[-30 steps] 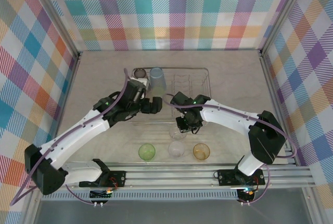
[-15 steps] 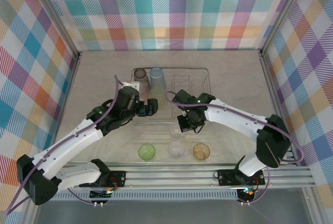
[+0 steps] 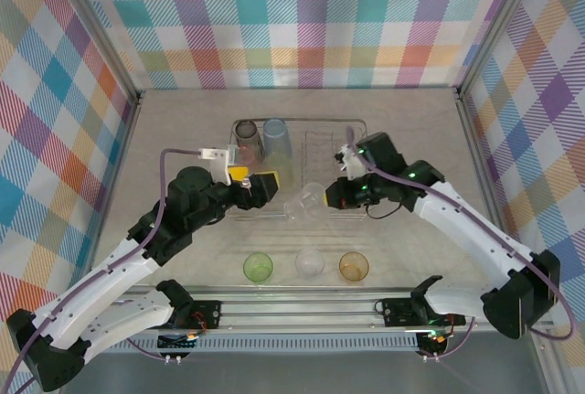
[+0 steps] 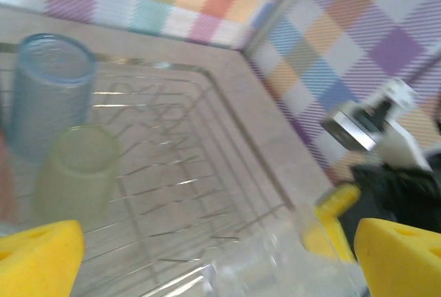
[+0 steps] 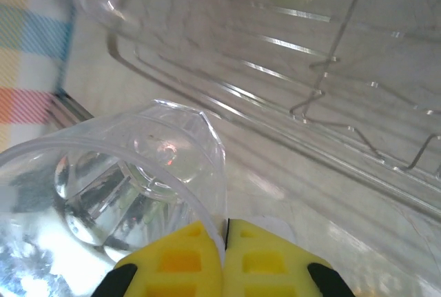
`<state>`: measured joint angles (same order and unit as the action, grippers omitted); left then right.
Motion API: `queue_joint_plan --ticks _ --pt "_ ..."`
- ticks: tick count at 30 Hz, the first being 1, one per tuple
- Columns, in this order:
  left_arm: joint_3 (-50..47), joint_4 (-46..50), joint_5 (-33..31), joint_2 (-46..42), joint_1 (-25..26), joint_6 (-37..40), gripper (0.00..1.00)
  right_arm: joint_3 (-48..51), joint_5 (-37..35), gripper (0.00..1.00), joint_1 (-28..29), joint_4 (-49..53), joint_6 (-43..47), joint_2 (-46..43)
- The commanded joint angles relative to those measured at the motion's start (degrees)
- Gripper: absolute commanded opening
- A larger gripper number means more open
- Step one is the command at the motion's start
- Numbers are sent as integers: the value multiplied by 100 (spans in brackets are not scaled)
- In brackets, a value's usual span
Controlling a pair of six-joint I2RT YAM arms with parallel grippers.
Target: Load the cups into the dish rack
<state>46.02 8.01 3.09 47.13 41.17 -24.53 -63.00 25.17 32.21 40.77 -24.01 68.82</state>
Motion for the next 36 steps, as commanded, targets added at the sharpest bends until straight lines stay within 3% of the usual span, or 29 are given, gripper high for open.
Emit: queue_joint_plan --ticks 1,5,11,22,30,36 --pt "-70 -932 1149 -79 -9 187 100 156 1486 0 -549 -885 -210 -285" --pt "-41 -1205 1779 57 -8 188 100 365 2562 0 -1177 -1601 -557 -338" --pt "69 -1281 2004 295 -3 175 100 416 3561 0 -1412 -2473 -1008 -358" --pt "116 -2036 2678 635 -3 -119 100 305 4053 0 -1432 -2914 -1273 -273" --pt "56 -2447 2893 809 2 -239 100 594 4166 0 -1385 -3728 -1778 -187" --pt "147 -2506 2949 1009 14 -288 98 587 4199 0 -1255 -3757 -1730 -15"
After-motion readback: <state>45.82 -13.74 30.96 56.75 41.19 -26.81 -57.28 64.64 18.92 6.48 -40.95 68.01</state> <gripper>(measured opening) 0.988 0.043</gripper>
